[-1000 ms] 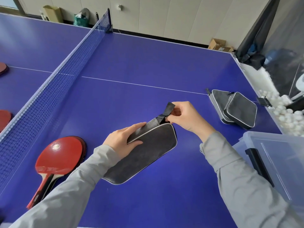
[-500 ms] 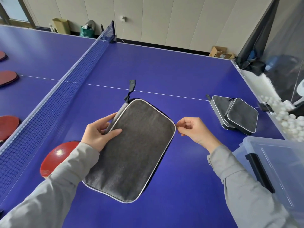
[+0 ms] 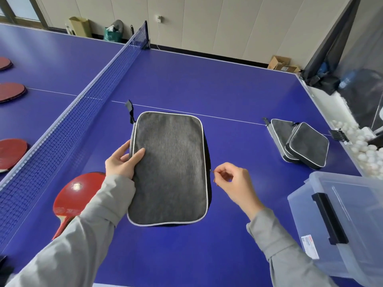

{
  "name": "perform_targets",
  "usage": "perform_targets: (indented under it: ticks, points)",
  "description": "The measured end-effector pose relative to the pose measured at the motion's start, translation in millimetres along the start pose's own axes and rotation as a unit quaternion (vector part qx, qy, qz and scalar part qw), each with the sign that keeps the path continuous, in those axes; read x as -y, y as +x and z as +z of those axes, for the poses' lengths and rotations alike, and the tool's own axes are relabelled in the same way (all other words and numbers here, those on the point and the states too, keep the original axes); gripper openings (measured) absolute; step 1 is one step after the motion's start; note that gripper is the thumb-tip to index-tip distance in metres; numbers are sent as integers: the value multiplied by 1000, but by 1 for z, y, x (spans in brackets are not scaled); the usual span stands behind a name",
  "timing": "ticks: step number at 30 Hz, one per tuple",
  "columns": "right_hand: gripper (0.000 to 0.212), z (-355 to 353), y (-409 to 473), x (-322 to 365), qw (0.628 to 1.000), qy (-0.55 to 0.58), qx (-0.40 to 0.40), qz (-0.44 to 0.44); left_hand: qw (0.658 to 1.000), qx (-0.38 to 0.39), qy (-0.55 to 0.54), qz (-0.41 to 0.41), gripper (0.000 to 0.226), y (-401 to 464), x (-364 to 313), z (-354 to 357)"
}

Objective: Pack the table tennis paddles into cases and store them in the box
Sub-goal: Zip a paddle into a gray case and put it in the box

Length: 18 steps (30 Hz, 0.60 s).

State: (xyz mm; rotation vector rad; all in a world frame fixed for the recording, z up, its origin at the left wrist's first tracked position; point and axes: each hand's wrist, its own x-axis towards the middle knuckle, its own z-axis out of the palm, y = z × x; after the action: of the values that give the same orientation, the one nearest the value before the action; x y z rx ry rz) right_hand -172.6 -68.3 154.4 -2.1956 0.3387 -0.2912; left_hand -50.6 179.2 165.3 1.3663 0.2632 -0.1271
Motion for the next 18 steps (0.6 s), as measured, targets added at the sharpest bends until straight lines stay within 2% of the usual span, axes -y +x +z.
perform_targets:
  ticks: [7, 12, 18]
  points:
    - [23, 13, -36, -8, 998, 23, -64, 2, 991, -135, -7, -22, 52, 8, 6, 10]
    - [14, 28, -59, -2, 993, 72, -88, 37, 978, -202, -3, -44, 57, 1, 14, 27]
    - [15, 53, -87, 14, 986, 119, -113, 41, 966, -251, -5, -62, 56, -6, 29, 48]
